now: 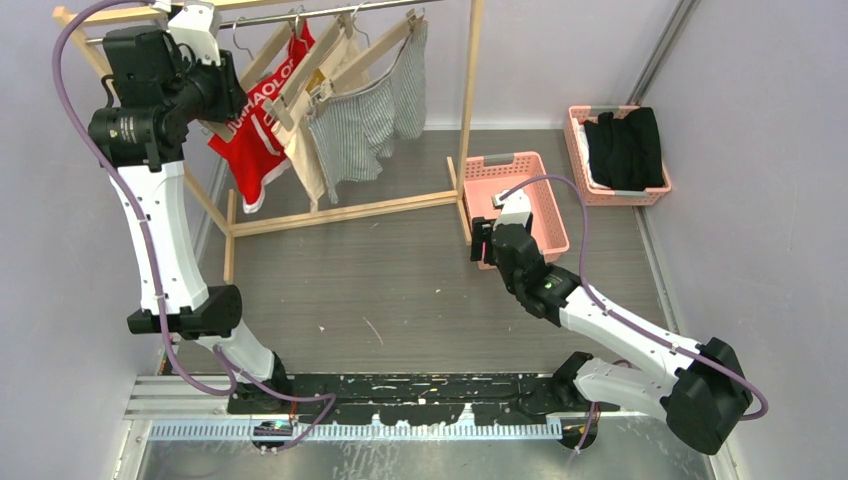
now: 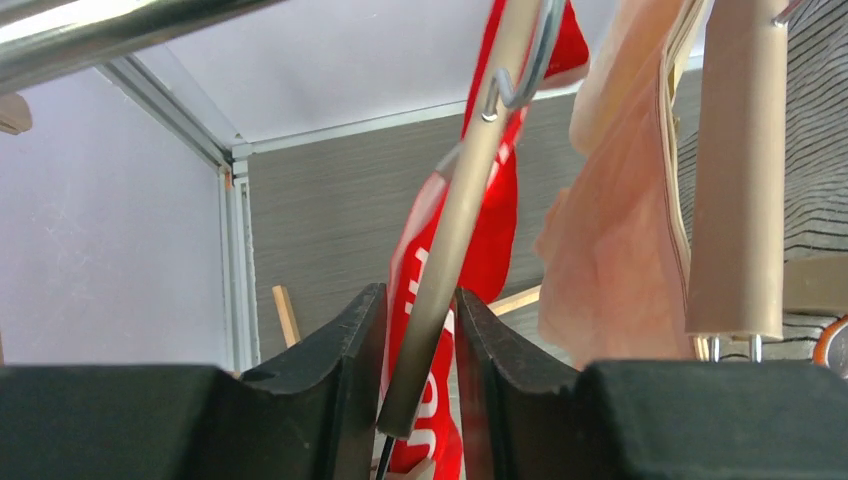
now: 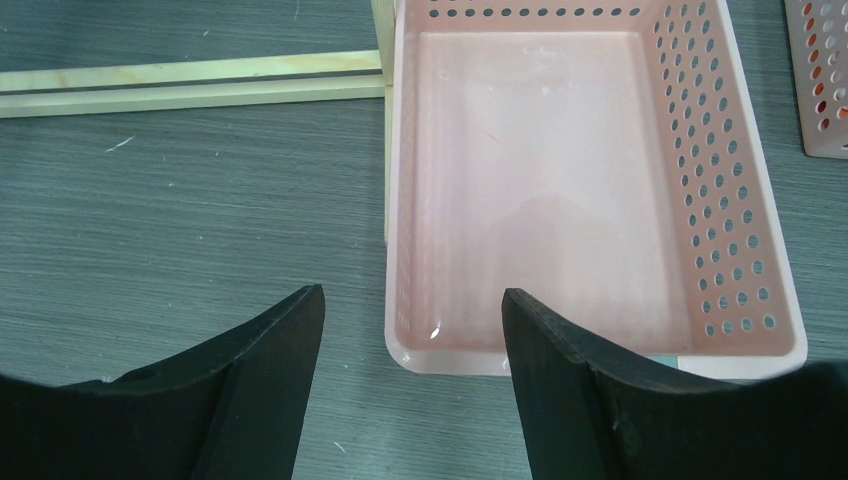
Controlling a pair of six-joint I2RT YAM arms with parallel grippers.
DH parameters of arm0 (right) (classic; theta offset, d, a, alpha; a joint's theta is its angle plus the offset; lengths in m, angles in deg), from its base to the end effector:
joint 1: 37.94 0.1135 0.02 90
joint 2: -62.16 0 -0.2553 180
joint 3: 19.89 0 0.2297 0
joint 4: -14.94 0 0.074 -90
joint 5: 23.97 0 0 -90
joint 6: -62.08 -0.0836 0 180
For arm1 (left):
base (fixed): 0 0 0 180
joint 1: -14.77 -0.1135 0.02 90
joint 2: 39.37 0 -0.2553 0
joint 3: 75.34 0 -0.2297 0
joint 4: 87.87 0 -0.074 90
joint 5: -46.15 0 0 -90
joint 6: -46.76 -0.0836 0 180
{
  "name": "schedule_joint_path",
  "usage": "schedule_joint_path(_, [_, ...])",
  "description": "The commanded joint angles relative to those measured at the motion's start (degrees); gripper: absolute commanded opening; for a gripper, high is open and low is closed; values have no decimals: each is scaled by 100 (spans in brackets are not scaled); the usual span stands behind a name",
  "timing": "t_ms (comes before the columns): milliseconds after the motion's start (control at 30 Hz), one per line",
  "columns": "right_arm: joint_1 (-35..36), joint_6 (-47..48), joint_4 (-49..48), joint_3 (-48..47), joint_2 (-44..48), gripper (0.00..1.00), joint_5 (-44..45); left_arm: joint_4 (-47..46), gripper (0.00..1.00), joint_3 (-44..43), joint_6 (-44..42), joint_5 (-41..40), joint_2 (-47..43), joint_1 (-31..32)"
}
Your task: Remove the underwear clipped to the hanger
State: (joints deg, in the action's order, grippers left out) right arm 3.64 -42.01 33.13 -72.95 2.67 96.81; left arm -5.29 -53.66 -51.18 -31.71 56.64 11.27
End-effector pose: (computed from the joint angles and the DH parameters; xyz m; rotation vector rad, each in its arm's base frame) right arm 0.2163 0.1347 0.2470 -0.1260 1.9342 0.1073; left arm 0.3001 0.0007 0.5168 0.2156 1.9048 -0.0695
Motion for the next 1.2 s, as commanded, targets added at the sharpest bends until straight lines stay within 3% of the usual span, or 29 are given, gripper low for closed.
schedule_joint_path(0, [34,-40,-228,-5,190,71,77,68,30,-229,-117,139,-112,-27])
schedule_joint_path(300, [40,-104,-242,20,83,71,-23,-444,14,107,-48,36,-375,-27])
schedule_joint_path(433, [38,-145,-258,52,33,71,-50,-958,0,416,164,-94,-592,-29])
schedule_joint_path(733, [51,-189,-244,115,-24,71,-19,-1929,0,544,447,-238,-802,-28])
schedule_joint_path(900, [50,-218,-263,190,-4,71,6,-1948,0,411,419,-368,-806,-27])
schedule_joint_path(1167, [59,-217,-304,172,-64,71,0,-2404,0,1548,346,-384,-1474,-28])
